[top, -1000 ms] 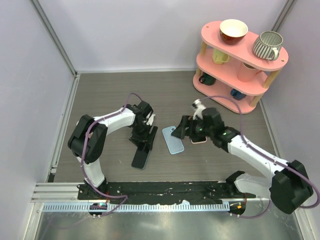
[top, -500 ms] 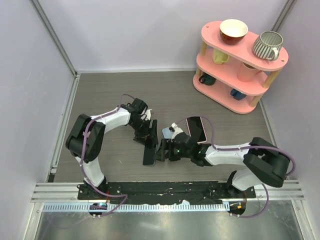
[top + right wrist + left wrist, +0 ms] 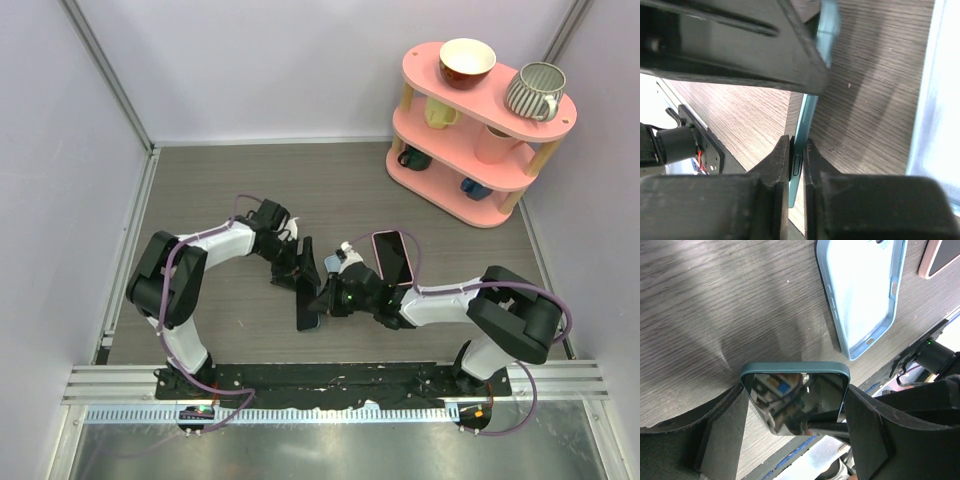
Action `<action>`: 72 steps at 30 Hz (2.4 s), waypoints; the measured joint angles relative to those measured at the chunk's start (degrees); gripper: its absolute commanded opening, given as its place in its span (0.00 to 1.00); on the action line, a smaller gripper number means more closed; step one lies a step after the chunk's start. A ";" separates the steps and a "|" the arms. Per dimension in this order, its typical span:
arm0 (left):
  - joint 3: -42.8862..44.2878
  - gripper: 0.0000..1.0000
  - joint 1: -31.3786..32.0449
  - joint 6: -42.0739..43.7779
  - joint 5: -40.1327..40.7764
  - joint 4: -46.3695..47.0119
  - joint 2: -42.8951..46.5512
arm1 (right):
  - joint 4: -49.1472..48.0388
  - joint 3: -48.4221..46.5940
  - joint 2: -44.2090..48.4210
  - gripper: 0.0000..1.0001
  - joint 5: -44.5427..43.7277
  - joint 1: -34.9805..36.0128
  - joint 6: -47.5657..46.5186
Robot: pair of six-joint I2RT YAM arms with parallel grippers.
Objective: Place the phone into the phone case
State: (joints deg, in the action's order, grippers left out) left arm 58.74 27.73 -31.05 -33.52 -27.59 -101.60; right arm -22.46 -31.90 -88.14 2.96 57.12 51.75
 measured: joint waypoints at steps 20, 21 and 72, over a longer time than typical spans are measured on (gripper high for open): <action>14.36 1.00 -1.86 -1.33 15.50 -5.22 12.52 | 18.27 -3.08 15.80 0.01 0.94 -9.60 -15.74; 13.57 1.00 -3.02 -1.60 14.78 -4.22 13.22 | 19.15 -3.10 16.28 0.01 1.81 -11.80 -16.70; -3.89 0.54 4.24 -12.28 6.49 18.16 2.38 | 25.51 -5.88 1.75 0.50 16.98 -25.33 -22.25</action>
State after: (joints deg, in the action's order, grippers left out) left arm 54.85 31.97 -43.33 -27.03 -9.43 -99.22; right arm 3.05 -37.78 -86.39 19.94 31.79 29.50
